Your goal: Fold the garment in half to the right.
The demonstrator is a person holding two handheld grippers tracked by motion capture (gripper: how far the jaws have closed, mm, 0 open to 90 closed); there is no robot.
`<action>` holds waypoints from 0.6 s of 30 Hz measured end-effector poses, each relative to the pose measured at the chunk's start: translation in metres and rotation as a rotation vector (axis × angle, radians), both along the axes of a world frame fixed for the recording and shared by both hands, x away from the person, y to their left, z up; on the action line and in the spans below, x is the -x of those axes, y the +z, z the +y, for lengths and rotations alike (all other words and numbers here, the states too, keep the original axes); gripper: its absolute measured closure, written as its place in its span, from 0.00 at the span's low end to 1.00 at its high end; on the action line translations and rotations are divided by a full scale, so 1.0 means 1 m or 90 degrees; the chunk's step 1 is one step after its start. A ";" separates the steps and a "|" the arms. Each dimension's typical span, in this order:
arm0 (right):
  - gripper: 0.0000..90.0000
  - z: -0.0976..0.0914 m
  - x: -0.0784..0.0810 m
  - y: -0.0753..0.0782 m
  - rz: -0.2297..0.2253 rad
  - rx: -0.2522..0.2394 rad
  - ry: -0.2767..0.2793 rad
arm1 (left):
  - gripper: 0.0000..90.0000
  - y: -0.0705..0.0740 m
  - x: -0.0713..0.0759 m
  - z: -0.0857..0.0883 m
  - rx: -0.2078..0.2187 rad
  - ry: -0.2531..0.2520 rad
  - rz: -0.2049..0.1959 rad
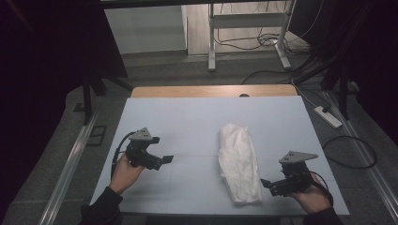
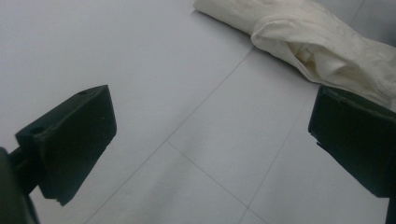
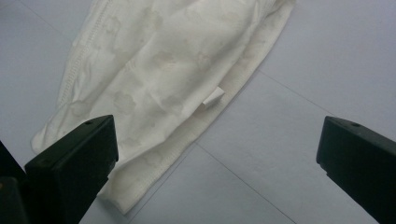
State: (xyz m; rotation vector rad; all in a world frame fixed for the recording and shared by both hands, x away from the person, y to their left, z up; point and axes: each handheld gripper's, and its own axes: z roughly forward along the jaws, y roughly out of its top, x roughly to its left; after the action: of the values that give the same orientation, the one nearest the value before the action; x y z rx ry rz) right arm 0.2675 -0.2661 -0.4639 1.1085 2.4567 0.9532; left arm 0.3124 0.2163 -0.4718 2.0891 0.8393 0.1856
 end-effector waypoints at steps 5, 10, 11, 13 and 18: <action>0.00 -0.001 0.001 0.000 -0.001 0.003 -0.001 | 0.01 0.000 0.010 0.006 -0.004 0.008 -0.002; 0.00 -0.002 0.001 0.000 0.001 0.004 -0.003 | 0.01 -0.001 0.019 0.011 -0.004 0.017 -0.001; 0.00 -0.002 0.002 0.000 0.001 0.004 -0.004 | 0.01 -0.001 0.021 0.012 -0.003 0.019 0.000; 0.00 -0.003 0.002 0.000 0.000 0.004 -0.004 | 0.01 -0.001 0.024 0.014 -0.001 0.020 -0.001; 0.00 -0.004 0.003 0.000 0.000 0.001 -0.006 | 0.01 -0.001 0.033 0.017 0.009 0.026 0.002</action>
State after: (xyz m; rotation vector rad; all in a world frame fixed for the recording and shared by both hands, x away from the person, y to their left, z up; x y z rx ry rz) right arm 0.2641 -0.2697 -0.4638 1.1175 2.4502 0.9477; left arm 0.2797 0.2331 -0.4724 2.0606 0.8829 0.1976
